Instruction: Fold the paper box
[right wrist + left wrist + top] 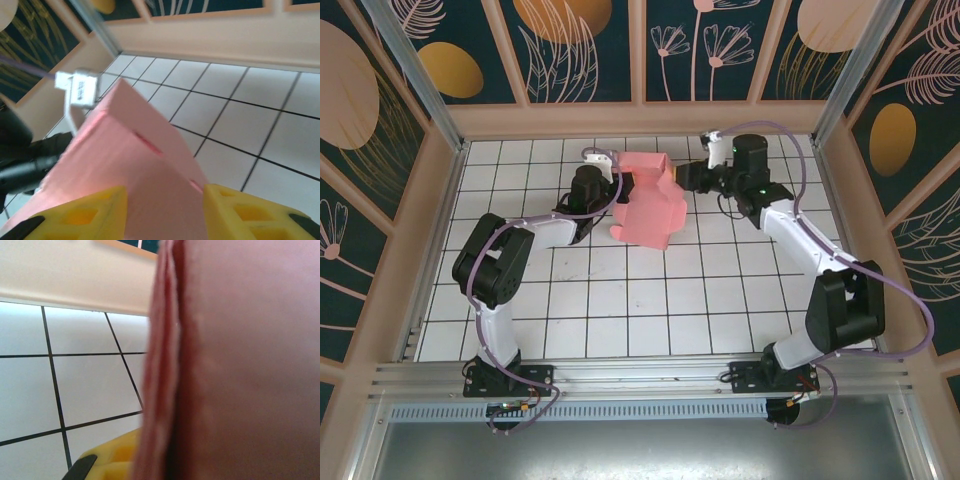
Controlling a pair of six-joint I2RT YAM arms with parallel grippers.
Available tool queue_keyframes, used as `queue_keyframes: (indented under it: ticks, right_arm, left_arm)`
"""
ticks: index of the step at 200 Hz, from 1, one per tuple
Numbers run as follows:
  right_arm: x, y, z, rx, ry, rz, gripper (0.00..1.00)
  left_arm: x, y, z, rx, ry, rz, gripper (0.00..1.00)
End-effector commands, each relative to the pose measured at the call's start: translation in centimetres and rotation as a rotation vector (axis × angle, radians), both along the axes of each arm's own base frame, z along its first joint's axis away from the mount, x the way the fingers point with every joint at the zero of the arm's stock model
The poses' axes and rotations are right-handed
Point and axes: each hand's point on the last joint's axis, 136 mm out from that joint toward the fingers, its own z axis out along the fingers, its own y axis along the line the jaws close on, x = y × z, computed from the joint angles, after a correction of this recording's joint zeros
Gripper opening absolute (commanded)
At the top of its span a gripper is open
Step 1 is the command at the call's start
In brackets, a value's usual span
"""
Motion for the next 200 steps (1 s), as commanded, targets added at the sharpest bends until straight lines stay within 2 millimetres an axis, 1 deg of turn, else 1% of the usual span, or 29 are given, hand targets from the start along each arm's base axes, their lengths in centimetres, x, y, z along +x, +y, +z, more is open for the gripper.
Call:
queue_keyframes:
  ticks: [1,17,33,43,68,80,106,140,152,178,199,200]
  right_arm:
    - [-1.0,1.6,0.9,-0.022,-0.055,0.075,0.44]
    - [-1.1,2.5,0.6,-0.032,-0.065,0.077,0.44]
    - [-0.8,2.9,0.1,-0.061,-0.075,0.058,0.43]
    - [-0.8,3.1,-0.2,-0.078,-0.082,0.048,0.4]
    - [-0.3,2.9,-0.6,-0.125,-0.103,0.008,0.34]
    - [-0.2,2.8,-0.8,-0.145,-0.115,-0.006,0.33]
    - [0.1,3.3,-1.0,-0.201,-0.155,-0.017,0.32]
    - [0.1,4.0,-1.6,-0.285,-0.214,-0.027,0.33]
    - [0.5,3.8,-1.8,-0.311,-0.226,-0.054,0.32]
    - [1.1,3.1,-1.6,-0.342,-0.257,-0.112,0.26]
    - [1.8,2.5,-1.6,-0.368,-0.278,-0.155,0.25]
    - [1.5,2.8,-1.7,-0.368,-0.279,-0.148,0.25]
  left_arm:
    - [0.3,-0.6,1.5,0.001,-0.02,-0.021,0.0]
    - [0.5,-0.7,0.9,0.011,-0.003,-0.017,0.0]
    - [0.6,-0.9,0.8,0.008,0.004,-0.024,0.0]
    - [0.7,-1.0,0.5,0.011,0.014,-0.028,0.0]
    - [0.5,-1.1,0.4,0.012,0.015,-0.036,0.0]
    - [0.5,-1.1,0.3,0.008,0.016,-0.038,0.0]
    - [0.5,-1.2,0.6,0.0,0.013,-0.046,0.0]
    - [0.5,-1.3,0.6,0.004,0.011,-0.049,0.0]
    - [0.5,-1.3,0.7,0.003,0.012,-0.051,0.0]
    - [0.4,-1.3,0.7,0.004,0.011,-0.052,0.0]
    - [0.4,-1.4,0.7,0.004,0.013,-0.055,0.0]
    - [0.4,-1.3,0.7,0.004,0.013,-0.055,0.0]
